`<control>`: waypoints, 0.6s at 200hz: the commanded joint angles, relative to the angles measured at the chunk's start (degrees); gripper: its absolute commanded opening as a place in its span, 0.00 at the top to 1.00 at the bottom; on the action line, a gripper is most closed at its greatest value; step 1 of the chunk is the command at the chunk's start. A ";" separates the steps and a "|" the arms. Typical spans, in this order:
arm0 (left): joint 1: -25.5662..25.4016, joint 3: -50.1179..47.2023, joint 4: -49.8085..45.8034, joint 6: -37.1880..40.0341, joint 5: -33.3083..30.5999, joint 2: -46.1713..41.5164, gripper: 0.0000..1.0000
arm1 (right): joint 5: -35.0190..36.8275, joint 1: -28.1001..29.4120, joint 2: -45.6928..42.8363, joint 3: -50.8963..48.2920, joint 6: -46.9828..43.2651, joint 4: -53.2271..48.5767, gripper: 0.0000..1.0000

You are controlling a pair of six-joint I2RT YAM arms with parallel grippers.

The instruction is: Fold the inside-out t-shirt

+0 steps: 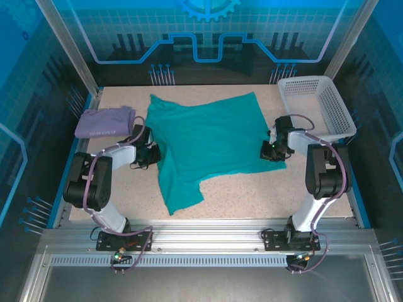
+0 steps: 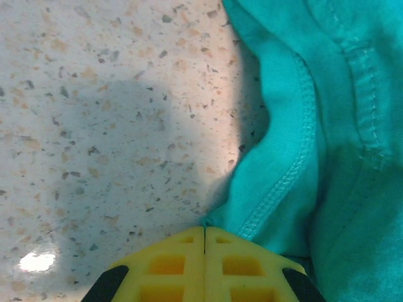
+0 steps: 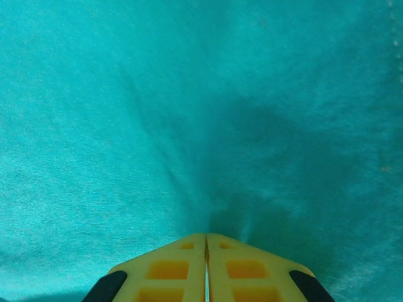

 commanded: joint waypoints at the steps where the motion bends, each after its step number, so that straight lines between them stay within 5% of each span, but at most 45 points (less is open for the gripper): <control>1: 2.64 -3.07 0.09 -2.30 0.30 -4.00 1.00 | 3.48 0.58 1.64 2.24 -0.16 -4.08 0.91; 66: 9.84 -12.41 3.49 -6.97 1.64 -13.81 1.00 | 5.92 0.64 3.12 2.88 -0.23 -5.49 0.93; 120: 11.43 -14.19 3.74 -8.26 1.12 -16.39 0.86 | 5.98 0.62 3.10 2.90 -0.42 -5.66 0.93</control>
